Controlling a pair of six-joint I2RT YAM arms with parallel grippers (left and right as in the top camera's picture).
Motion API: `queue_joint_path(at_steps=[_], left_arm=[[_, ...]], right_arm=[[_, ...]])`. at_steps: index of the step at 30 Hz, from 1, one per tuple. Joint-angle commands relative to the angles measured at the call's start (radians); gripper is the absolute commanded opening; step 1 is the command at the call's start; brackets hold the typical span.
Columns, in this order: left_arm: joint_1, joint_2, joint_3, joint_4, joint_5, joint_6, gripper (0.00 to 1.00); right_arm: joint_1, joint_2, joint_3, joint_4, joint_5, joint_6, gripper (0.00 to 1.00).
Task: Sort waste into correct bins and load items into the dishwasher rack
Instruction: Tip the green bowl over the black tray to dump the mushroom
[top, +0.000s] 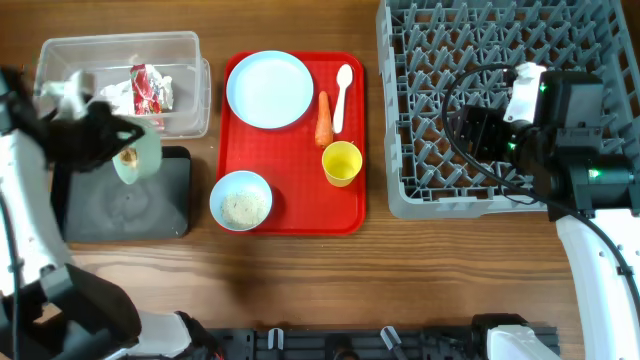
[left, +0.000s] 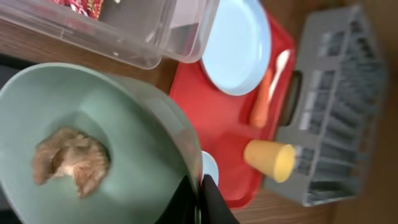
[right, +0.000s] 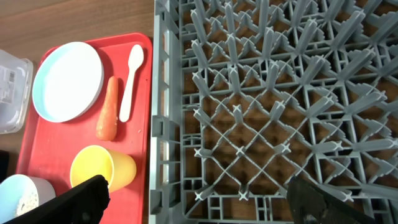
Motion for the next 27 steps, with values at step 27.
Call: queue_joint_path(at_steps=[27], left_arm=[[0.232, -0.105, -0.293, 0.321, 0.725, 0.089, 0.04]], right_arm=[[-0.003, 0.006, 0.018, 0.001, -0.016, 0.011, 0.94]])
